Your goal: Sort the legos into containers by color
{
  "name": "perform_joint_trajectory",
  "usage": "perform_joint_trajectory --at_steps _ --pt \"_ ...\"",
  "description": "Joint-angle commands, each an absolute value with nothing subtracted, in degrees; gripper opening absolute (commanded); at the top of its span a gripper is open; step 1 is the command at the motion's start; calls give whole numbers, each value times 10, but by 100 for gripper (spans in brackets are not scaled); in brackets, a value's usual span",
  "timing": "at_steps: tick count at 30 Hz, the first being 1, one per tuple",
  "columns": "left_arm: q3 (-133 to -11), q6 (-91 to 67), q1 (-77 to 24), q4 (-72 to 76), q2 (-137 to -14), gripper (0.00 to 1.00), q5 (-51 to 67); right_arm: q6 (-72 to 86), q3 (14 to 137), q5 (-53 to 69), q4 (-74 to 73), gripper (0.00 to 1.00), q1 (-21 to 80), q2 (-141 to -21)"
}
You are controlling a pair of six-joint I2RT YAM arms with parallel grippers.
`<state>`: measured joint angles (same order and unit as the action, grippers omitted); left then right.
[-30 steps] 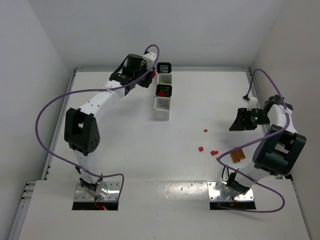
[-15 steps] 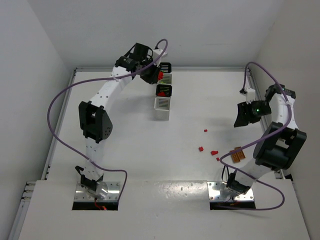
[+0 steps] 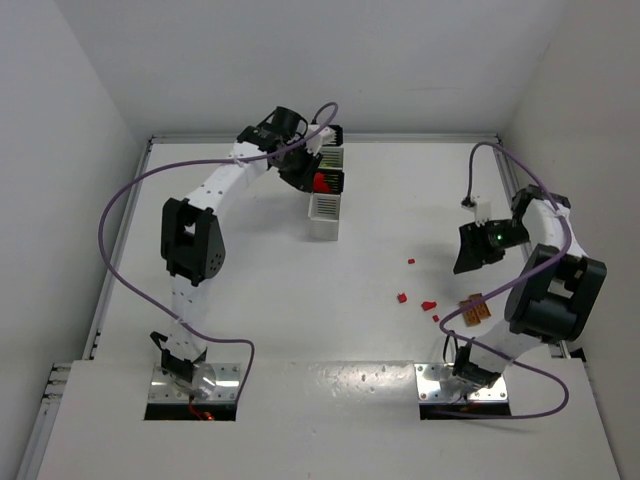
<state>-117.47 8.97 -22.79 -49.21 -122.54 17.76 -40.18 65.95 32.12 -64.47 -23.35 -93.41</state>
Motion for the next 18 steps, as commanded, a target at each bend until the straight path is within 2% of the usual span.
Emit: perform_joint_trajectory --at_steps 1,5,8,12,13,18 --pt "-1196 85 -233 -461 -1218 24 169 -420 631 342 -620 54 -229 -882" --pt "-1218 79 -243 -461 -1233 24 163 -425 611 348 -620 54 -222 -871" --pt "-1239 79 -243 -455 -1248 28 156 -425 618 353 -620 54 -216 -871" --pt "-1252 79 -249 -455 -1270 38 162 -436 618 343 -631 54 -203 -871" --pt "-1252 79 -249 -455 -1270 44 162 -443 618 343 -631 54 -203 -865" --pt "-1258 79 -255 -455 -1281 54 151 -462 601 310 -609 54 -183 -860"
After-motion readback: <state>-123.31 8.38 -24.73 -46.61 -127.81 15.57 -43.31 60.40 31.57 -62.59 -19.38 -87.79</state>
